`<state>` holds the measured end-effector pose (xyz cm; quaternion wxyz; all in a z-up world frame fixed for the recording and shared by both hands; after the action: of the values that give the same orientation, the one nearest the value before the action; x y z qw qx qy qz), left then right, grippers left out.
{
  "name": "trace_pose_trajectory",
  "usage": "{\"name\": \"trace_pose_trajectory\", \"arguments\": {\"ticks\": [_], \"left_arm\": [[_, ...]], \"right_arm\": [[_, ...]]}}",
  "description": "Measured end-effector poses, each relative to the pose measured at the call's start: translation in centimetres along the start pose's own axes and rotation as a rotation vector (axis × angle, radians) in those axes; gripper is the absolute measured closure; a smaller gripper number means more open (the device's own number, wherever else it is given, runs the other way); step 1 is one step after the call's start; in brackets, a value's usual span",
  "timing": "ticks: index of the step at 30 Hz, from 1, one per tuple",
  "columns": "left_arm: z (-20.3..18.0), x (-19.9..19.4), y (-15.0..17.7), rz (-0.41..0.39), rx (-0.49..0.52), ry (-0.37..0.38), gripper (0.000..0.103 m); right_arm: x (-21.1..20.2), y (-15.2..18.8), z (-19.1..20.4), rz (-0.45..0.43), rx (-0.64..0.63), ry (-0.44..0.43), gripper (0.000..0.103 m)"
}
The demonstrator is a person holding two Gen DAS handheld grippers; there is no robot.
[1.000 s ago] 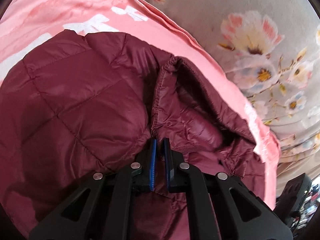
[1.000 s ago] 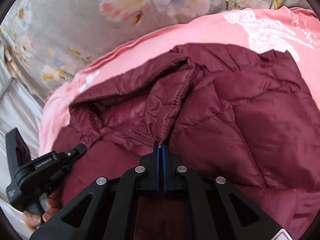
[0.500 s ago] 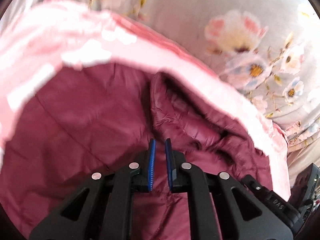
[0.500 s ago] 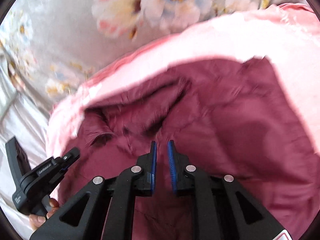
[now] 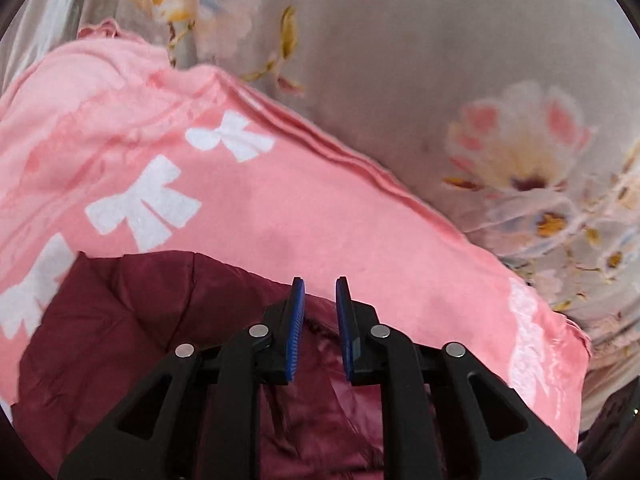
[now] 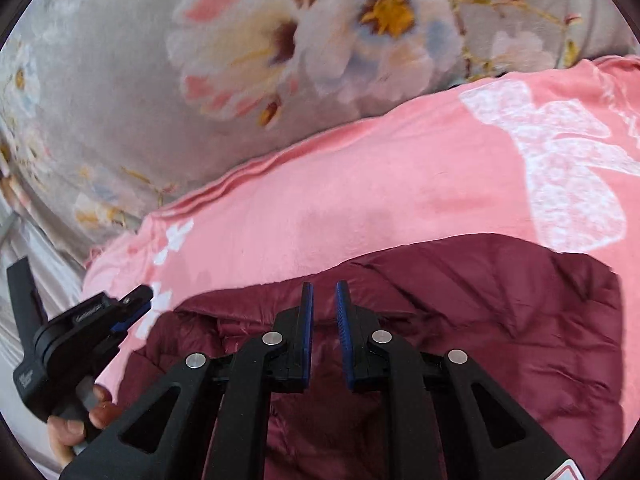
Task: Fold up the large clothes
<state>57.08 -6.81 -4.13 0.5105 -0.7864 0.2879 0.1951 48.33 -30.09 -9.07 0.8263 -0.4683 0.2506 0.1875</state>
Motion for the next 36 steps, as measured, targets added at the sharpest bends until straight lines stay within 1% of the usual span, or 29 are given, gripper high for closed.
{"name": "trace_pose_trajectory", "arguments": {"ticks": [3, 6, 7, 9, 10, 12, 13, 14, 15, 16, 17, 18, 19, 20, 21, 22, 23, 24, 25, 26, 27, 28, 30, 31, 32, 33, 35, 36], "left_arm": [[1.2, 2.4, 1.3, 0.089, -0.011, -0.011, 0.090], [2.3, 2.9, 3.1, 0.119, 0.009, -0.023, 0.090], [2.5, 3.0, 3.6, 0.133, 0.011, -0.019, 0.093], [3.2, 3.4, 4.8, 0.158, 0.003, -0.011, 0.096], [3.5, 3.5, 5.1, 0.155, 0.002, -0.010, 0.097], [3.7, 3.0, 5.3, 0.140, -0.002, 0.006, 0.096], [3.7, 2.5, 5.2, 0.135, -0.015, 0.022, 0.096], [3.7, 1.8, 5.0, 0.126, -0.042, 0.058, 0.096], [3.7, 1.2, 4.7, 0.122, -0.070, 0.098, 0.094], [3.5, 0.6, 4.5, 0.125, -0.110, 0.149, 0.083], [3.4, 0.3, 4.3, 0.129, -0.133, 0.182, 0.067], [3.1, 0.1, 4.0, 0.137, -0.162, 0.220, 0.058], [2.7, 0.3, 3.8, 0.148, -0.188, 0.244, 0.046], [2.3, 0.8, 3.7, 0.168, -0.205, 0.256, 0.043], [2.1, 1.5, 3.7, 0.187, -0.212, 0.254, 0.043], [2.1, 2.6, 3.8, 0.211, -0.222, 0.240, 0.043], [2.2, 3.4, 3.9, 0.228, -0.230, 0.222, 0.049], [2.4, 4.2, 4.0, 0.235, -0.243, 0.196, 0.058], [2.5, 4.5, 4.0, 0.227, -0.245, 0.179, 0.079], [2.5, 4.6, 3.9, 0.219, -0.239, 0.170, 0.095], [2.5, 4.5, 3.8, 0.204, -0.223, 0.167, 0.097], [2.5, 4.3, 3.8, 0.185, -0.212, 0.168, 0.098], [2.7, 3.3, 4.0, 0.132, -0.168, 0.167, 0.100], [2.8, 3.1, 4.2, 0.122, -0.152, 0.165, 0.100], [2.8, 2.8, 4.5, 0.114, -0.134, 0.164, 0.100], [2.8, 2.6, 4.9, 0.108, -0.111, 0.165, 0.100], [2.8, 2.3, 5.3, 0.101, -0.090, 0.161, 0.100], [2.7, 2.2, 5.5, 0.100, -0.086, 0.164, 0.100]], "right_arm": [[1.2, 1.1, -0.6, 0.033, -0.032, 0.038, 0.089], [1.5, 1.6, -1.5, 0.042, -0.031, 0.050, 0.090], [1.5, 1.7, -1.7, 0.042, -0.020, 0.046, 0.090], [0.7, 1.7, -2.0, 0.037, 0.011, 0.022, 0.090], [0.0, 1.8, -2.0, 0.029, 0.027, -0.006, 0.089], [-0.9, 2.1, -1.6, 0.041, 0.041, -0.068, 0.088], [-1.1, 2.2, -1.5, 0.049, 0.048, -0.086, 0.081], [-1.2, 2.4, -1.4, 0.058, 0.060, -0.100, 0.075], [-1.1, 2.4, -1.6, 0.068, 0.086, -0.119, 0.062], [-1.0, 2.4, -1.7, 0.076, 0.118, -0.143, 0.057], [-0.5, 2.2, -2.0, 0.083, 0.155, -0.159, 0.057], [-0.1, 2.0, -2.2, 0.085, 0.170, -0.160, 0.057], [0.5, 1.6, -2.5, 0.083, 0.192, -0.155, 0.057], [1.1, 1.2, -2.8, 0.082, 0.215, -0.153, 0.057], [2.0, 0.7, -3.0, 0.086, 0.253, -0.164, 0.057], [2.5, 0.3, -3.1, 0.084, 0.272, -0.171, 0.067], [2.5, -0.2, -2.9, 0.072, 0.274, -0.180, 0.082], [2.1, -1.2, -2.1, 0.044, 0.254, -0.207, 0.100], [1.3, -1.9, -1.6, 0.008, 0.235, -0.230, 0.101], [0.0, -2.7, -0.8, -0.047, 0.196, -0.250, 0.101], [-1.1, -3.1, -0.2, -0.091, 0.150, -0.249, 0.101], [-1.5, -3.2, 0.0, -0.111, 0.119, -0.230, 0.101], [-1.4, -2.7, -0.4, -0.100, 0.071, -0.158, 0.101], [-1.2, -2.0, -1.0, -0.068, 0.074, -0.141, 0.101], [-1.1, -1.1, -1.6, -0.035, 0.099, -0.154, 0.100], [-1.3, -0.2, -2.2, -0.003, 0.133, -0.180, 0.094], [-1.6, 1.3, -2.8, 0.037, 0.171, -0.232, 0.092], [-1.5, 1.8, -2.8, 0.050, 0.182, -0.251, 0.089]]}}
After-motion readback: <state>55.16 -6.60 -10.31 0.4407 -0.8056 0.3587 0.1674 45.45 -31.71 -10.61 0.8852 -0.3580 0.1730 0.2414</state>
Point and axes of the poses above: each gripper's, at about its wrist camera, not at the fingertips, and x roughly the way its jaws point, z to its left, y to its underside, the point moved 4 cm from there along x, roughly the way its jaws point, and after that the axes turned 4 degrees about -z, right-handed, at the moved point
